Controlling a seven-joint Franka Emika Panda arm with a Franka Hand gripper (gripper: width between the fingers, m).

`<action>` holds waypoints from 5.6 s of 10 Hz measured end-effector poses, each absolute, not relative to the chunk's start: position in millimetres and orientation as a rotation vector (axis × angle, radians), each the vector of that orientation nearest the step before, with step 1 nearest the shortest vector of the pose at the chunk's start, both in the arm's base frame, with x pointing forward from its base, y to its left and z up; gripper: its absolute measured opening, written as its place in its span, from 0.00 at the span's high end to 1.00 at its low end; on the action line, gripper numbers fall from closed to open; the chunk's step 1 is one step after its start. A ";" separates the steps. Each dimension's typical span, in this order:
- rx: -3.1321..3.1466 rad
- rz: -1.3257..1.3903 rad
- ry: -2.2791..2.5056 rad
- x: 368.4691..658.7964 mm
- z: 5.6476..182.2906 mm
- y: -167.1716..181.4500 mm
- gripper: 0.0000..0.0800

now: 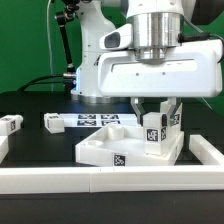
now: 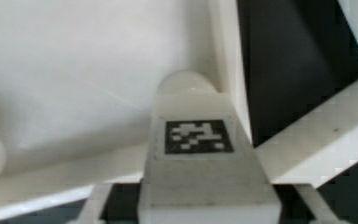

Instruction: Assemble square table

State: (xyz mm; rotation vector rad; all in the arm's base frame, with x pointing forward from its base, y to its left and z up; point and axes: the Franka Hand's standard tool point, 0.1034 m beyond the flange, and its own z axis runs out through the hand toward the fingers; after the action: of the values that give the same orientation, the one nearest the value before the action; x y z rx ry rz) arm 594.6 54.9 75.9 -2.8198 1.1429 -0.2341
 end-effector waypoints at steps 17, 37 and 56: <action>-1.885 -0.082 2.270 587.9 75.4 83.6 0.32; -3.062 -0.219 0.402 592.7 79.0 88.0 0.19; -2.157 -0.126 2.070 585.9 79.7 114.5 0.63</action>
Offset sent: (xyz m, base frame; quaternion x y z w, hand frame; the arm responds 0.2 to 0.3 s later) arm -0.0011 -0.0006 -0.0057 -0.0300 -0.0022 0.2578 0.9657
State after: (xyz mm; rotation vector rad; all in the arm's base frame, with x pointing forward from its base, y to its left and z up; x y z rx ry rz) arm 585.9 114.5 79.7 -2.1567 2.0701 -0.1259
